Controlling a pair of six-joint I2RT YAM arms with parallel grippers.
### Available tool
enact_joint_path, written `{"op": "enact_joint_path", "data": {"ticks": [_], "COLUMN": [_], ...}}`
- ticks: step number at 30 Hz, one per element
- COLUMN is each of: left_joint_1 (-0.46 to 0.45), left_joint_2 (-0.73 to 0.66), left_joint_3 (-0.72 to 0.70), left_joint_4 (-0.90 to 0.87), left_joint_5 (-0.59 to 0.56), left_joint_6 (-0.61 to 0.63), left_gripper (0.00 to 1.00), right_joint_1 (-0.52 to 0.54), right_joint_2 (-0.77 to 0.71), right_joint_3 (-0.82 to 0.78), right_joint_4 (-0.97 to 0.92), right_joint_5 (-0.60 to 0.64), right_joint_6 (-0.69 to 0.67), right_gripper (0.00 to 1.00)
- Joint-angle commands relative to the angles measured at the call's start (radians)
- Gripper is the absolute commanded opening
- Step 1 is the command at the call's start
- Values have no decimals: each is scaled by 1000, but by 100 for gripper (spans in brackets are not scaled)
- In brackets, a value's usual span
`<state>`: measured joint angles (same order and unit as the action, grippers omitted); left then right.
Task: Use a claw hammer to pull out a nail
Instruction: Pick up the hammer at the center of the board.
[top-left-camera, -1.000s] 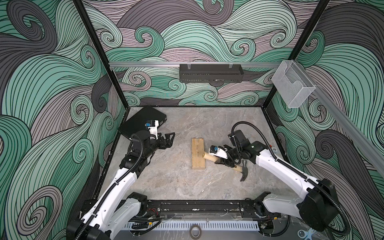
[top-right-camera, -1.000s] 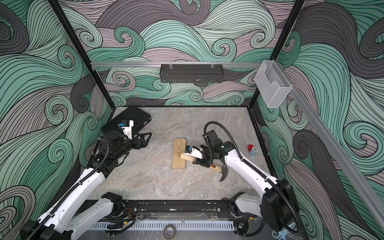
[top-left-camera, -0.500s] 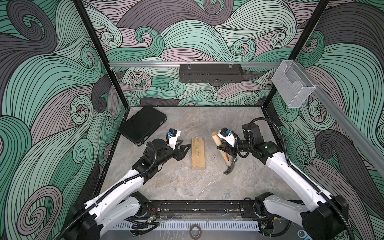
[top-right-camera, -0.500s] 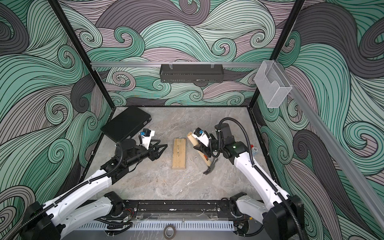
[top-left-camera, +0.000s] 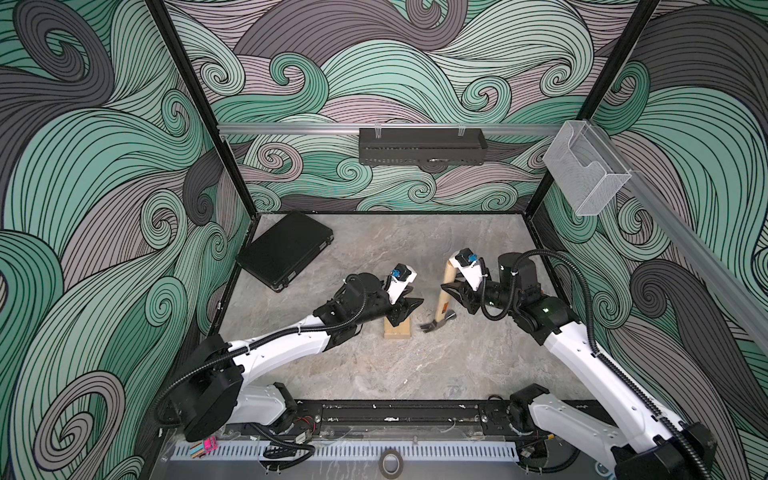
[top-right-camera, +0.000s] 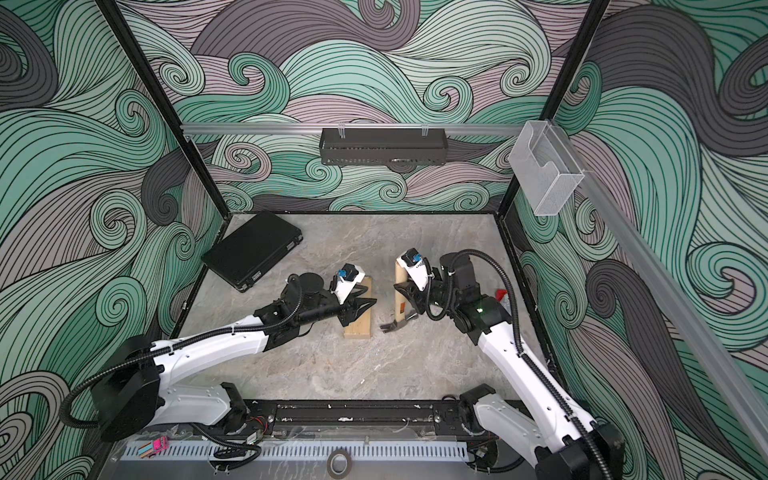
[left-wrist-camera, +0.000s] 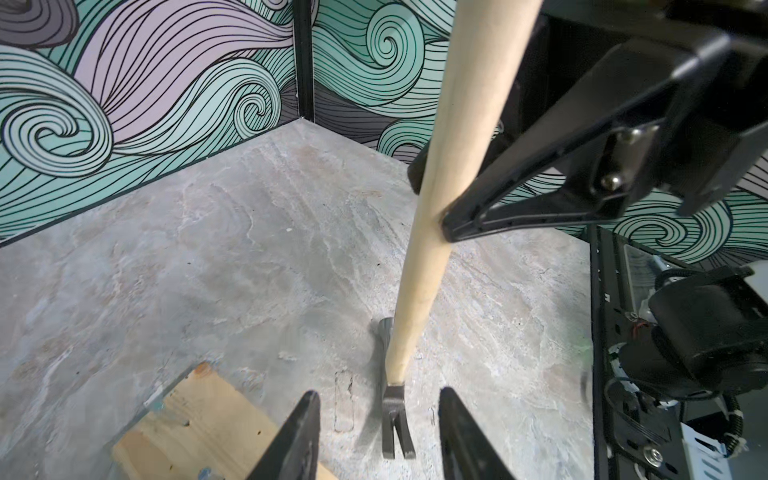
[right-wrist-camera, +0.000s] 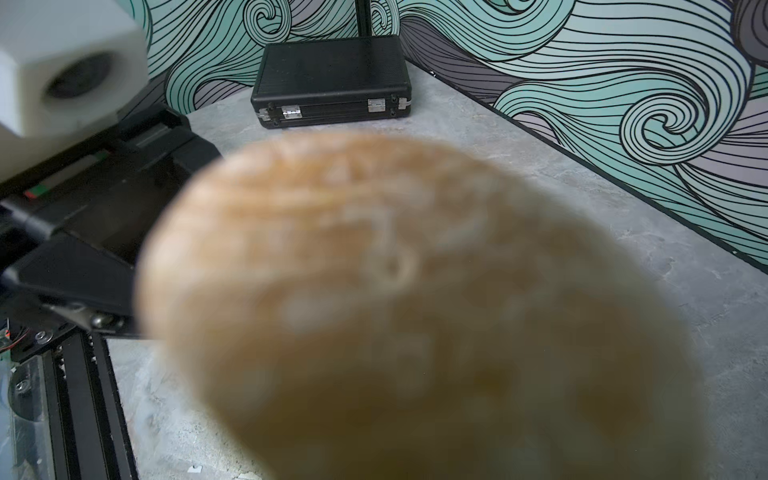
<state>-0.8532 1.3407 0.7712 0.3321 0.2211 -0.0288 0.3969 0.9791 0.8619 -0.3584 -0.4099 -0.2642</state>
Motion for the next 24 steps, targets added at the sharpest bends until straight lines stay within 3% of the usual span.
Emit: {"op": "enact_joint_path", "data": {"ticks": [1, 7, 17, 24], "left_joint_1": [-13, -18, -27, -40], "left_joint_2": [51, 156, 298, 340], "left_joint_3": [38, 81, 157, 173], "left_joint_4": [115, 173, 277, 327], "left_joint_5": [43, 123, 156, 168], "left_joint_6": [56, 123, 189, 226], "left_gripper": [45, 43, 40, 29], "right_joint_1": [-3, -3, -3, -3], "right_joint_2": [-31, -32, -65, -72], "right_joint_3": [2, -12, -14, -12], "right_joint_4": [96, 104, 93, 81], "right_joint_5": [10, 0, 1, 5], "right_joint_6": [69, 80, 115, 141], "right_gripper": [25, 26, 27, 29]}}
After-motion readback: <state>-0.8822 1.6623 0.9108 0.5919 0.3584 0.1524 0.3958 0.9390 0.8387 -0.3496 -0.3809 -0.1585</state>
